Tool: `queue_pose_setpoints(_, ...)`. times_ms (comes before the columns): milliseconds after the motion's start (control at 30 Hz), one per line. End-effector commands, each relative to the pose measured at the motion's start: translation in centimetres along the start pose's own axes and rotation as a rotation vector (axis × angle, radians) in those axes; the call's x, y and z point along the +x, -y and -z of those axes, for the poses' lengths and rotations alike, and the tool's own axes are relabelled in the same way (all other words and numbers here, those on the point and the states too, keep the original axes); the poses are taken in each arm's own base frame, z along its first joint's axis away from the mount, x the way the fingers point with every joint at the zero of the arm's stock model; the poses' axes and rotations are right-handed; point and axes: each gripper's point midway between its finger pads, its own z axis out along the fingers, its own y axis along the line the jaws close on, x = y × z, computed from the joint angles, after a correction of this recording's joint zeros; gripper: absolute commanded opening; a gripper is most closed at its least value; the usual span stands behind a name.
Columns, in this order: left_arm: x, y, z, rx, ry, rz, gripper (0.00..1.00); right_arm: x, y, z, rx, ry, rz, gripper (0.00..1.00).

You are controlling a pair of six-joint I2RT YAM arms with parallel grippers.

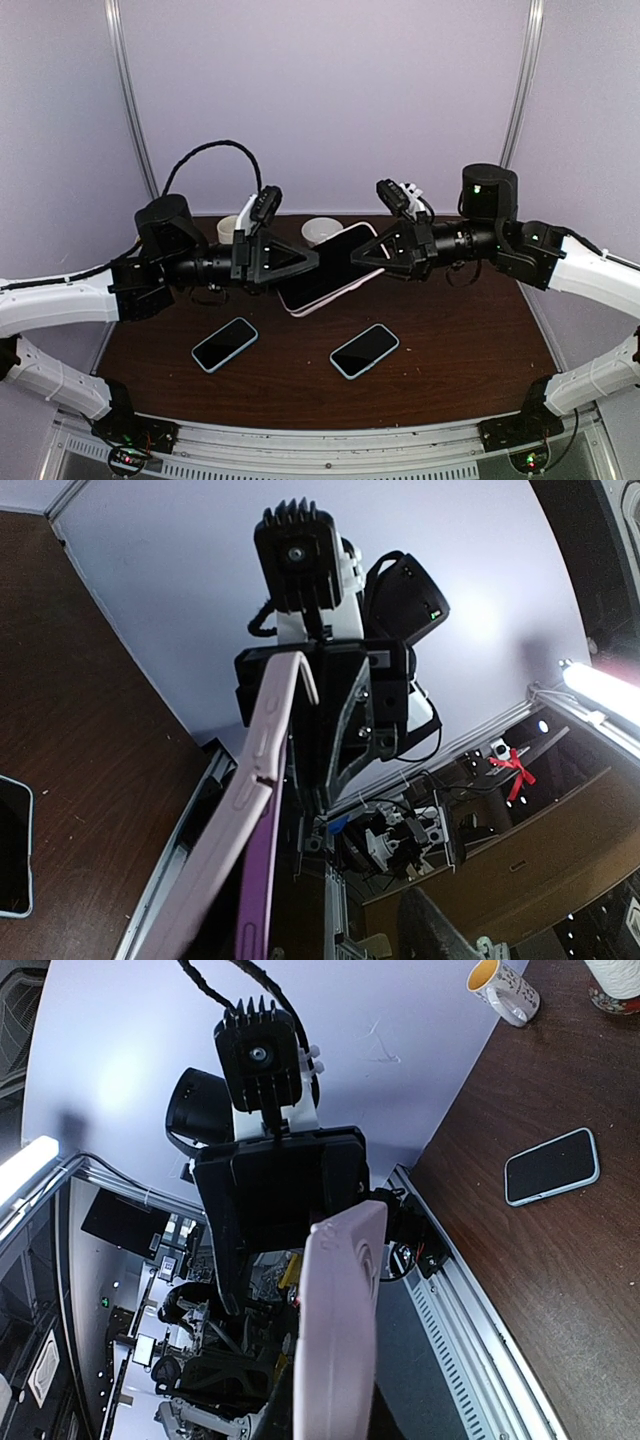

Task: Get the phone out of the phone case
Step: Pass from the right arm to the left

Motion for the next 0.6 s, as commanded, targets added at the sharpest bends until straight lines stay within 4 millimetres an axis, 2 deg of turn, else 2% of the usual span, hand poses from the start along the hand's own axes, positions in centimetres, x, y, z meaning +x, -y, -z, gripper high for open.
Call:
queue_pose_setpoints(0,0.1,0.4,0.7,-0.007,0.005,-0.058,0.48,-0.6,-3.3,1.4,-0.103,0.016,0.075,0.00)
queue_pose_setpoints(167,-0.2,-0.9,1.6,-0.100,0.050,-0.121,0.46,-1.4,-3.3,1.5,-0.117,0.053,0.029,0.00)
queue_pose_setpoints(233,-0.7,-1.3,2.2,-0.148,0.082,-0.169,0.49,-1.6,-3.1,1.4,-0.122,0.059,-0.009,0.00)
queue_pose_setpoints(433,-1.3,0.0,3.3,-0.165,0.119,-0.332,0.62,-2.4,-2.9,0.9,-0.176,0.083,-0.135,0.00)
queue_pose_setpoints(567,-0.9,0.3,3.2,-0.157,0.096,-0.396,0.64,-2.7,-3.1,0.8,-0.208,0.099,-0.175,0.00)
